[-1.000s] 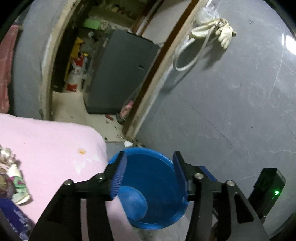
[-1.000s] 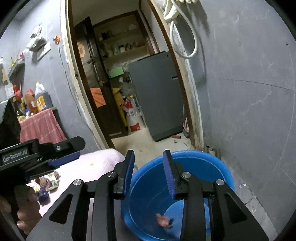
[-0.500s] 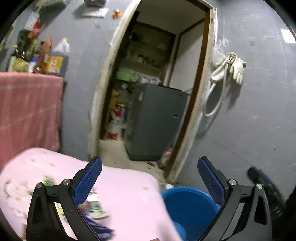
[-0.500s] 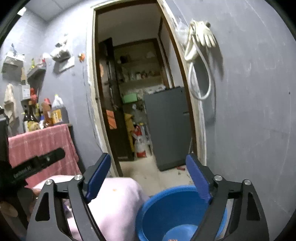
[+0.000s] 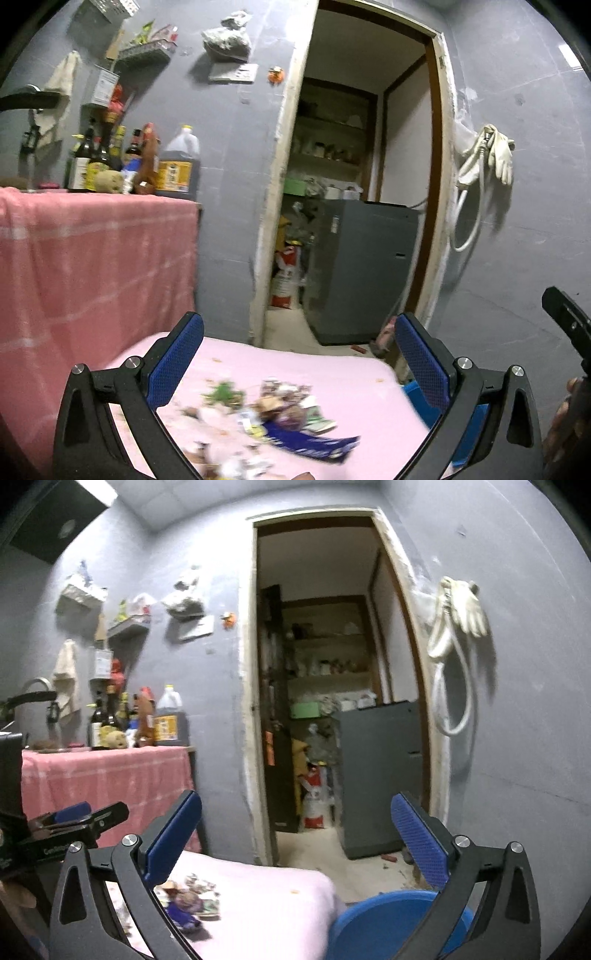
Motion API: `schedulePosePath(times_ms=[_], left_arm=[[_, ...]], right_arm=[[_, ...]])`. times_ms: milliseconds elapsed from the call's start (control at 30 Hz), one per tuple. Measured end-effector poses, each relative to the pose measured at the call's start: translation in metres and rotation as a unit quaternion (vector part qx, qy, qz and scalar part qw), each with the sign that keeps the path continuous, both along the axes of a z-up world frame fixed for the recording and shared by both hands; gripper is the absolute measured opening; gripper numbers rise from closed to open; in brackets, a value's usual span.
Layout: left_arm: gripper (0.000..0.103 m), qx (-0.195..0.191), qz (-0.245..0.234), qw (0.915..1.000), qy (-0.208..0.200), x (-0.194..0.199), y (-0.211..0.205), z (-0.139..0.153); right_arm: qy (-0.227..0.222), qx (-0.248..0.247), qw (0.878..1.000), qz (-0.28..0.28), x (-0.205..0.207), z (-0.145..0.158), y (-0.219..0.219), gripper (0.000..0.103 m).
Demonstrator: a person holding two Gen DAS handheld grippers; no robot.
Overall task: Collect trash
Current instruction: 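Bring both open tools back over the trash pile, then grasp the yellow snack bag with the left tool while the right grasps the blue wrapper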
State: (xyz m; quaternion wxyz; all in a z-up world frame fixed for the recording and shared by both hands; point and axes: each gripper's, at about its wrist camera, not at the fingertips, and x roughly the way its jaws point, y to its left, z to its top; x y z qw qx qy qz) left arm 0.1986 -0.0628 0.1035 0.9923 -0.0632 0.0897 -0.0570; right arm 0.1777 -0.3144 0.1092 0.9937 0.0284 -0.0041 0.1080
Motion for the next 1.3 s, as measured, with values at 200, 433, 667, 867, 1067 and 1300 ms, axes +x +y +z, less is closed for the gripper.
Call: schedulePosePath(times_ms=[200,433,667,867,1067,1300], left_arm=[[0.101,0.007,0.031,0.9995,0.007,-0.016,0.040,-0.005],[0.101,0.009,0.051,0.9977,0.044,-0.028,0.078,-0.034],[0.101,0.040,0.030,0.9938,0.099,-0.032,0.084,-0.073],[0.101,0.039,-0.003,0.9871,0.155,-0.027,0.083,-0.101],[0.101,0.028,-0.040,0.9801,0.192,-0.019,0.080,-0.107],[0.086,0.014,-0.094,0.9665,0.239,-0.004,0.075,-0.114]], right_arm=[[-0.015,-0.012,0.999,0.038,-0.002,-0.003,0.037,0.103],[0.014,-0.036,0.996,0.075,0.011,-0.024,0.070,0.103],[0.079,-0.040,0.991,0.102,0.033,-0.053,0.084,0.103],[0.134,-0.051,0.983,0.116,0.049,-0.076,0.093,0.103],[0.175,-0.063,0.976,0.118,0.061,-0.094,0.097,0.103],[0.197,-0.061,0.970,0.127,0.066,-0.105,0.096,0.102]])
